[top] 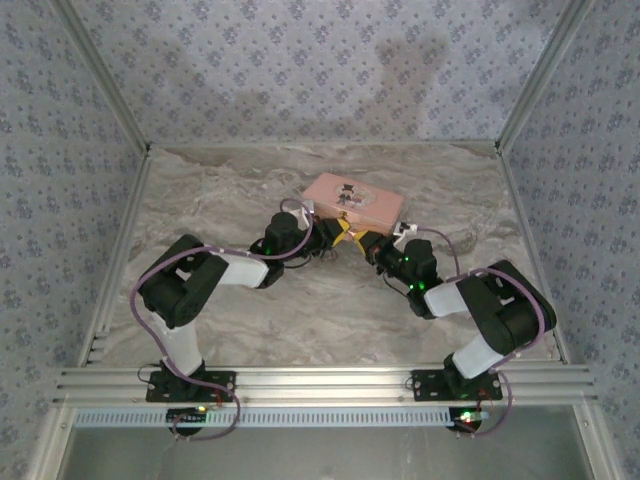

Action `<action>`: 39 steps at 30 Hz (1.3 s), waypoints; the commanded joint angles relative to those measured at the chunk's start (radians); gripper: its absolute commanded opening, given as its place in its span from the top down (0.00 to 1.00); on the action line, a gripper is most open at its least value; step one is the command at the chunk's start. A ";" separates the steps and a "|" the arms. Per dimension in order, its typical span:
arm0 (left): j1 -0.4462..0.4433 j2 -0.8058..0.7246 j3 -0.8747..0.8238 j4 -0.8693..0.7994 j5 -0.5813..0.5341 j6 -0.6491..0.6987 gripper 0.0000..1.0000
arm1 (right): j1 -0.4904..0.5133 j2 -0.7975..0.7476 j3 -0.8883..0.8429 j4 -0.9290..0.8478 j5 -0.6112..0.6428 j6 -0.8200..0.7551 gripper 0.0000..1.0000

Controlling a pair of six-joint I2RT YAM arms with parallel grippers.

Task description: Unlock the padlock with the key

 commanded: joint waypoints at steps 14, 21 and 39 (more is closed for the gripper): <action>-0.022 -0.007 0.007 0.133 0.082 0.009 0.98 | -0.002 0.014 0.029 -0.018 0.008 0.142 1.00; -0.021 -0.004 0.009 0.143 0.089 0.008 0.98 | 0.003 0.012 0.033 -0.047 0.024 0.201 1.00; -0.023 -0.006 0.008 0.153 0.077 -0.002 0.98 | 0.073 -0.105 0.067 -0.263 0.130 -0.132 1.00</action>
